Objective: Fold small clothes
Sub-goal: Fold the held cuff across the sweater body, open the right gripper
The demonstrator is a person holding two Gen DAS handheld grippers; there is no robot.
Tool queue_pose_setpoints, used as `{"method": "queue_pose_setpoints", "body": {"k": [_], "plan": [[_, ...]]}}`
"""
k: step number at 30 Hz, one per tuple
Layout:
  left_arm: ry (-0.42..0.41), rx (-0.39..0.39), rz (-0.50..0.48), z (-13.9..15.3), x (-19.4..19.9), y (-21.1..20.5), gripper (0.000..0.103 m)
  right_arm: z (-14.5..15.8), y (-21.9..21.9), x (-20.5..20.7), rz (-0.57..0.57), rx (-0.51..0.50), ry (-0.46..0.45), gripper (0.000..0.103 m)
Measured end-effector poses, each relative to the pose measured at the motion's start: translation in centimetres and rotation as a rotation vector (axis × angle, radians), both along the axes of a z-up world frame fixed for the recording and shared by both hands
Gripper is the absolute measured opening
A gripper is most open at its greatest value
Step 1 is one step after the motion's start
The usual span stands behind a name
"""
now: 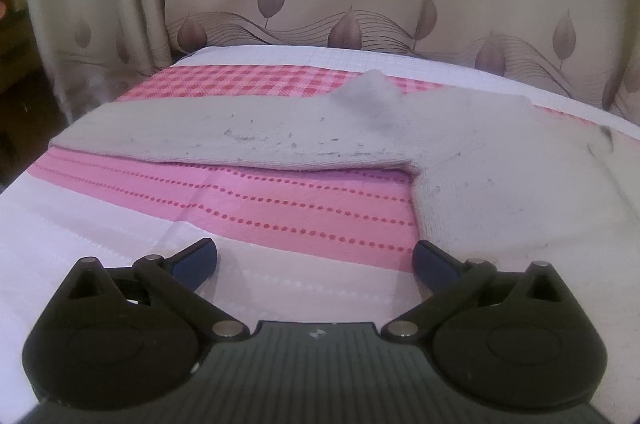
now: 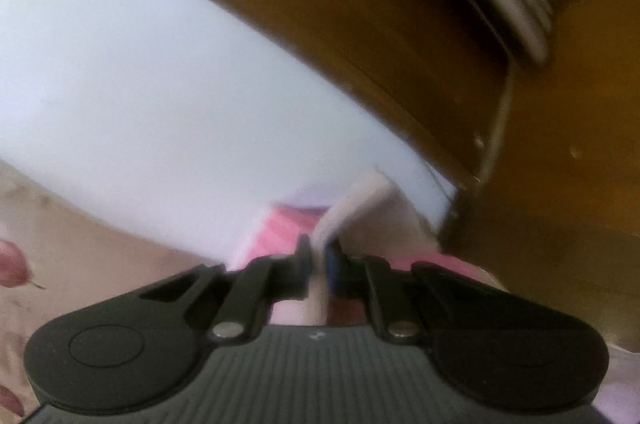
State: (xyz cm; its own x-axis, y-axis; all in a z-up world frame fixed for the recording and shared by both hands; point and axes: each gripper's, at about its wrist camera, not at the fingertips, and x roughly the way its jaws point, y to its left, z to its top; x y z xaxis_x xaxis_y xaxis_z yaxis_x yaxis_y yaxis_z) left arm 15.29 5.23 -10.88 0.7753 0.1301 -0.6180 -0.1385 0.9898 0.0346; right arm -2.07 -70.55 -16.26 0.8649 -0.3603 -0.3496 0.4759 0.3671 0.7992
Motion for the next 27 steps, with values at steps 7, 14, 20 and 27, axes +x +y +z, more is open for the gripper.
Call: {"method": "queue_pose_setpoints", "body": {"k": [7, 14, 20, 27], "plan": [[-0.015, -0.036, 0.002, 0.1, -0.3, 0.5, 0.103, 6.3, 4.4, 1.9, 0.103, -0.059, -0.109, 0.008], [-0.037, -0.094, -0.002, 0.3, -0.5, 1.2, 0.103, 11.8, 14.7, 8.0, 0.298, -0.108, -0.212, 0.008], [-0.069, -0.168, -0.002, 0.4, -1.0, 2.2, 0.103, 12.7, 26.9, 14.4, 0.489, -0.074, -0.276, 0.008], [-0.105, -0.255, -0.007, 0.4, -1.5, 3.2, 0.103, 8.2, 41.0, 21.1, 0.688, -0.004, -0.204, 0.008]]}}
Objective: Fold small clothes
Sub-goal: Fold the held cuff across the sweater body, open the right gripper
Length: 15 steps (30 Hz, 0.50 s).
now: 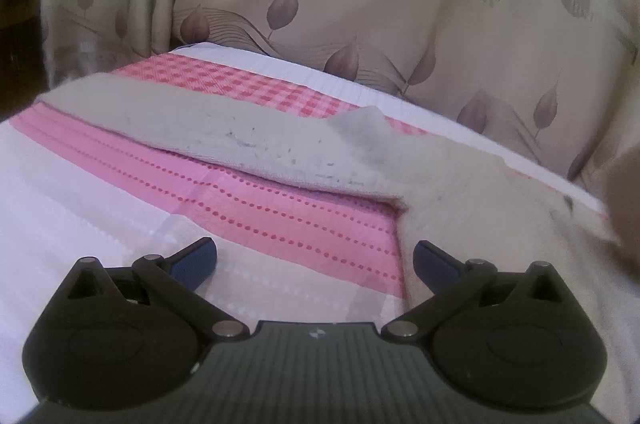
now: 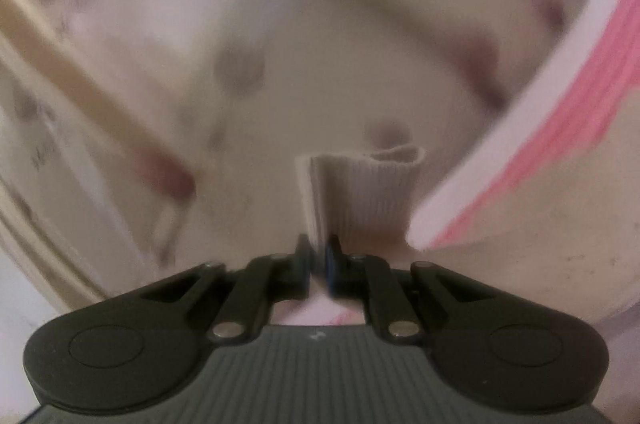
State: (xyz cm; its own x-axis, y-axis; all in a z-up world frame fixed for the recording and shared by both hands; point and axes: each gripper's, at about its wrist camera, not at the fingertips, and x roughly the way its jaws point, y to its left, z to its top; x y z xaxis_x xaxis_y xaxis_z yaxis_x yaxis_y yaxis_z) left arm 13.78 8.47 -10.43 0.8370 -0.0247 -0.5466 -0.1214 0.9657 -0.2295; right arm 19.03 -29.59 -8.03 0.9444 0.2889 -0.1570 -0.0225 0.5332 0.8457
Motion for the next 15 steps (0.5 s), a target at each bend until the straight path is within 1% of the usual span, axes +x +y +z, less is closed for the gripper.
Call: {"method": "queue_pose_setpoints", "body": {"k": [2, 4, 7, 13, 15], "plan": [[-0.01, -0.023, -0.001, 0.0, -0.1, 0.2, 0.103, -1.7, 3.4, 1.1, 0.044, -0.022, 0.048, 0.008], [-0.017, -0.041, -0.001, 0.0, -0.1, 0.4, 0.103, -3.1, 5.5, 1.6, 0.078, -0.036, 0.09, 0.008], [-0.028, -0.069, -0.004, 0.0, -0.3, 0.8, 0.103, -4.4, 8.1, 1.9, 0.11, -0.066, 0.124, 0.008], [-0.037, -0.089, -0.008, 0.0, -0.3, 1.0, 0.103, -4.6, 11.1, 3.2, 0.153, -0.083, 0.134, 0.008], [-0.039, -0.095, -0.006, -0.1, -0.4, 1.0, 0.103, -4.4, 11.7, 4.6, 0.17, -0.095, 0.126, 0.008]]}}
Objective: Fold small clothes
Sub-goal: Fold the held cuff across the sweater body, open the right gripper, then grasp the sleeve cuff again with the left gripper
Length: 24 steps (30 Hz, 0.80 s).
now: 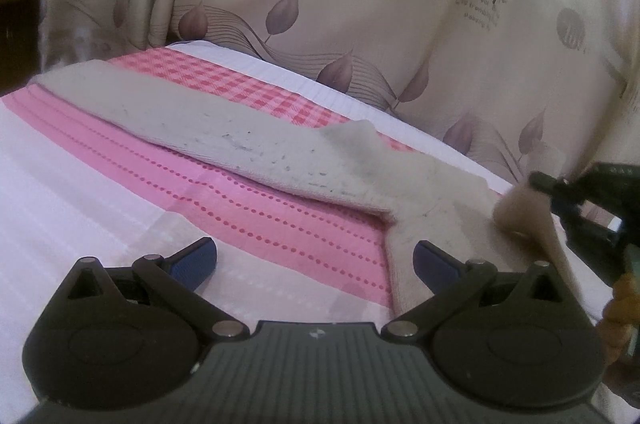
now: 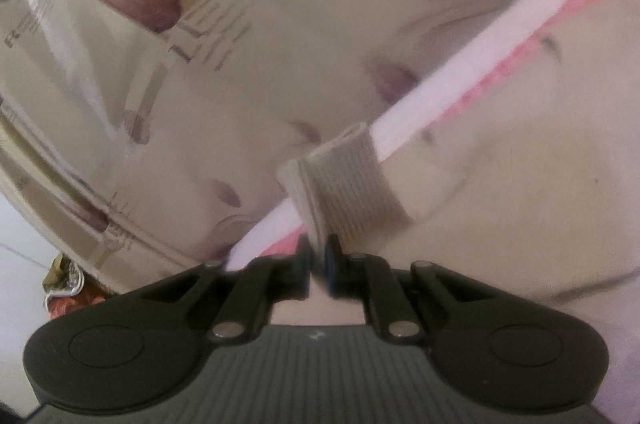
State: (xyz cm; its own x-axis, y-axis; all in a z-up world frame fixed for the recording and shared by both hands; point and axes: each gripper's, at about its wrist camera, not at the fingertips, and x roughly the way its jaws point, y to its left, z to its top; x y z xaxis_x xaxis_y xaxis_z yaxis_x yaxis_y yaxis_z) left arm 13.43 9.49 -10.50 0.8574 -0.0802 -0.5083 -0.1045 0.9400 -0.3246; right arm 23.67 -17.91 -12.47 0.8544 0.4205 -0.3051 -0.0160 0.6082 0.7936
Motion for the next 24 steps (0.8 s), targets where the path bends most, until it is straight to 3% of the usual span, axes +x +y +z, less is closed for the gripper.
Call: {"method": "queue_pose_setpoints", "body": {"k": [3, 11, 16, 19, 21, 24], "plan": [[-0.002, -0.006, 0.001, 0.0, 0.0, 0.0, 0.103, 0.2, 2.1, 1.4, 0.034, -0.064, 0.009, 0.008], [-0.004, -0.009, 0.0, 0.0, -0.1, 0.1, 0.103, -2.7, 5.1, 2.0, 0.122, -0.174, 0.098, 0.012], [-0.02, -0.063, -0.001, 0.0, -0.3, 0.9, 0.103, -1.6, 4.7, 0.1, 0.162, -0.133, 0.073, 0.034], [-0.027, -0.151, -0.009, 0.3, -0.4, 2.4, 0.102, -0.5, 5.0, -2.2, 0.191, -0.239, 0.044, 0.044], [-0.052, -0.183, -0.013, 1.0, -0.9, 3.6, 0.102, 0.0, 5.3, -3.9, 0.2, -0.329, 0.028, 0.044], [-0.081, -0.085, 0.001, 2.8, -1.5, 4.9, 0.102, 0.3, 6.6, -6.0, 0.204, -0.569, -0.005, 0.047]]}}
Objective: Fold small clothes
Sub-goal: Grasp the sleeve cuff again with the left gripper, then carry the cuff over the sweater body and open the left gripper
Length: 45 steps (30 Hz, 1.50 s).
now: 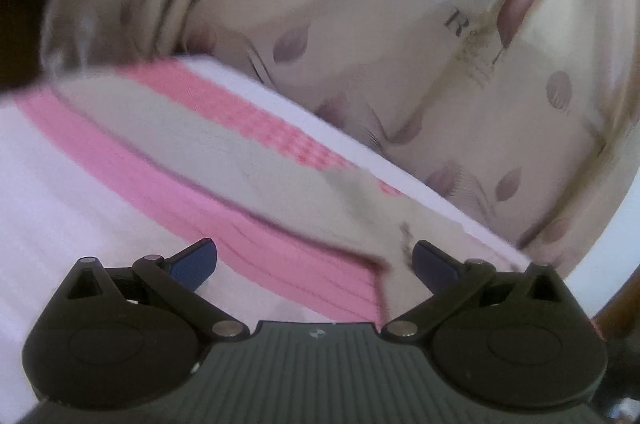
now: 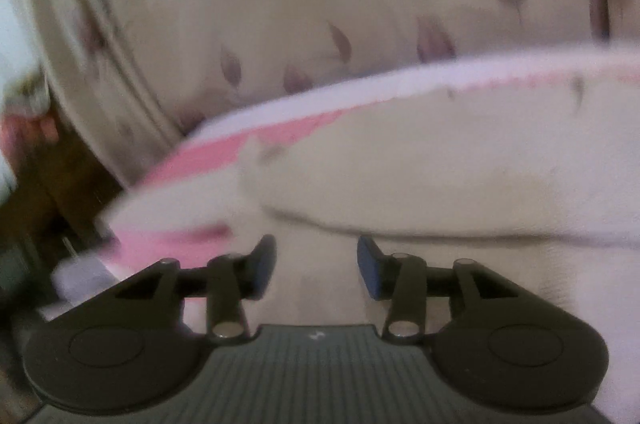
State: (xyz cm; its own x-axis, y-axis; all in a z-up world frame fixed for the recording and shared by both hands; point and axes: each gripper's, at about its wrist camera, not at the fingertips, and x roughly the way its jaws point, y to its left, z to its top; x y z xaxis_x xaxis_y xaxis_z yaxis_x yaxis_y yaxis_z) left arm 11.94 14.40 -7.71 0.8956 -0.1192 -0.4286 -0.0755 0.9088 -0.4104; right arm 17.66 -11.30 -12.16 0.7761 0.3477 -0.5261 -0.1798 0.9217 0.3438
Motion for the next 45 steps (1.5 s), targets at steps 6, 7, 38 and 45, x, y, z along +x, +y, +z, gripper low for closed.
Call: {"method": "queue_pose_setpoints", "body": {"k": [6, 7, 38, 45], "plan": [[0.077, 0.125, 0.118, 3.3, 1.1, 8.0, 0.102, -0.4, 2.5, -1.4, 0.064, -0.161, -0.046, 0.068], [0.097, 0.095, 0.152, 3.6, 1.4, 10.2, 0.102, -0.5, 2.8, -1.6, 0.075, -0.174, -0.054, 0.069], [-0.026, -0.393, 0.164, 10.7, 10.0, 19.3, 0.005, -0.4, -0.2, -1.3, -0.035, 0.023, -0.05, 0.075], [-0.122, -0.336, -0.064, 20.5, 9.2, 5.4, 0.005, 1.2, -3.8, -5.5, -0.076, 0.197, -0.068, 0.075]]}}
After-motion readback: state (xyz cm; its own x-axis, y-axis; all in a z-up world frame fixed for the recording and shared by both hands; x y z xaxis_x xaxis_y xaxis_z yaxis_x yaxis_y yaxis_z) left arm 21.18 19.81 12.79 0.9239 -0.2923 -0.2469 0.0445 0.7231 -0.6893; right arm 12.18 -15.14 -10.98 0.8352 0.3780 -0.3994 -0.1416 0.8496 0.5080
